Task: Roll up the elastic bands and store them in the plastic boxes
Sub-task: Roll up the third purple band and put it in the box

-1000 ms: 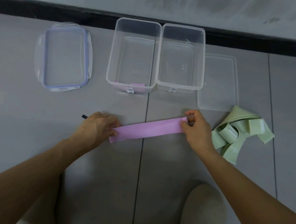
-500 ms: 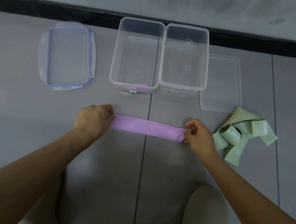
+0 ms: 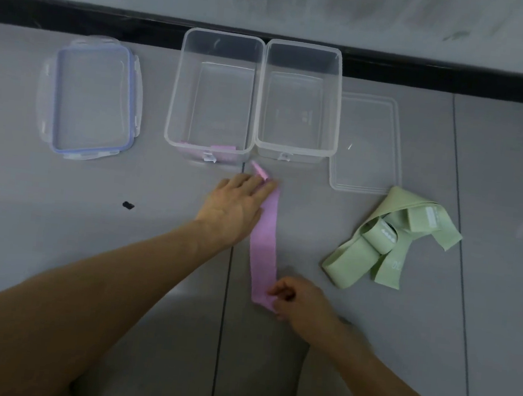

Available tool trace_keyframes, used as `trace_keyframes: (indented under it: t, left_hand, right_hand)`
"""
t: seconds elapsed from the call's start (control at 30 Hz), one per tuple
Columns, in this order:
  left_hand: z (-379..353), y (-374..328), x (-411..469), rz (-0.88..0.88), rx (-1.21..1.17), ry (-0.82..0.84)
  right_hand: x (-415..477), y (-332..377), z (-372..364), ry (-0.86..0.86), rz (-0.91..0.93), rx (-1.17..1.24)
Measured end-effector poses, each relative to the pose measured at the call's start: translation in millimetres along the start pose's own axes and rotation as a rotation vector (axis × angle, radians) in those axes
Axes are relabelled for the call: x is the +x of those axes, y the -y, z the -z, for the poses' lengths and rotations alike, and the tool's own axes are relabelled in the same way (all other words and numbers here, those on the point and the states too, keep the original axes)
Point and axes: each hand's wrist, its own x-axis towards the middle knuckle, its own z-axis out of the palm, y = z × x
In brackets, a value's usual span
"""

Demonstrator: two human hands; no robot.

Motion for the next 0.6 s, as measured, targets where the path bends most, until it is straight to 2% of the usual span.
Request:
trace_keyframes:
  t: [0.17,0.27,0.4,0.5,0.6]
  left_hand:
    - [-19,-11,8,-0.099,0.106,0.146]
    - [-25,-11,-3,-0.071,0.128,0.211]
    - [-32,-20,-44,-0.028,0.021,0.134]
    - [-45,-32,-88,-0.123,-0.066,-0.010]
    - [-62,-40,-127,-0.222,-0.110,-0.019]
  right_hand:
    - [-17,-3,-33,-0.165,0.228,-0.165]
    - [-22,-10,-42,-0.138,0.299,-0.299]
    - [-29,-16,-42,-0.142,0.393,-0.435]
    - [-31,-17,-42,-0.144,0.468,-0.499]
    - [-36,-21,-46,-0.162,0.541,-0.571]
